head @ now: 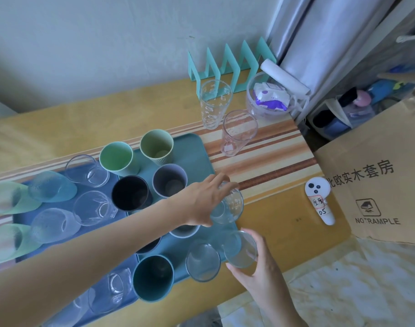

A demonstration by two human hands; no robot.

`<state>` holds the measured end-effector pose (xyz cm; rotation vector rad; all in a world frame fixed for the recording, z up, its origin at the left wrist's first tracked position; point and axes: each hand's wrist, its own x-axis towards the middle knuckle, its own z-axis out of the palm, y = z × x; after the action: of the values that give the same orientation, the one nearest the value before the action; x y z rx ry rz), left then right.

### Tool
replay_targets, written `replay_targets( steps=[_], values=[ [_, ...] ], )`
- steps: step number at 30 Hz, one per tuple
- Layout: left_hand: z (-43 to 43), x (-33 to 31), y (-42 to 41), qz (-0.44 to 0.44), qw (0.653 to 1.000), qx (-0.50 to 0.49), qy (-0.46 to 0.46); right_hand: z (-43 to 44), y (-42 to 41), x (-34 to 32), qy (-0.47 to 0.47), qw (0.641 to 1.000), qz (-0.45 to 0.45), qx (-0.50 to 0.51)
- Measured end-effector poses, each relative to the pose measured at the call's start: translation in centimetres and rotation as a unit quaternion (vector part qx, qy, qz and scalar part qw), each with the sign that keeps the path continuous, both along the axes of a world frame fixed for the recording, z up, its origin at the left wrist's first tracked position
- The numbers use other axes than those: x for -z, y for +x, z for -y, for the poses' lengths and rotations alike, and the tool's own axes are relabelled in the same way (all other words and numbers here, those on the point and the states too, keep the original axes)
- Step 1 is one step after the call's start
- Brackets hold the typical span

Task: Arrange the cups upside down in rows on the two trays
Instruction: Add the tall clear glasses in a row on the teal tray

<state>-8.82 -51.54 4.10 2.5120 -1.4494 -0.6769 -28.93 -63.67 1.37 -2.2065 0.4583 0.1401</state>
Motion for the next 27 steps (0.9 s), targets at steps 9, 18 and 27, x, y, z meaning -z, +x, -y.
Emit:
replay_targets(
  steps=[9, 18, 27],
  values=[
    [-0.1, 0.0, -0.9, 0.016, 1.000, -0.001, 0.000, 0.7, 0.4, 0.0, 0.022, 0.999, -0.019, -0.029],
    [-0.5, -0.1, -1.6, 0.008, 1.000, -0.017, -0.001, 1.0, 0.7, -0.1, 0.045, 0.996, -0.057, -0.049],
    [-2.6, -2.6, 3.1, -0.200, 0.969, -0.128, -0.060, 3.4, 4.4, -5.9, 0.141, 0.987, -0.069, -0.030]
  ],
)
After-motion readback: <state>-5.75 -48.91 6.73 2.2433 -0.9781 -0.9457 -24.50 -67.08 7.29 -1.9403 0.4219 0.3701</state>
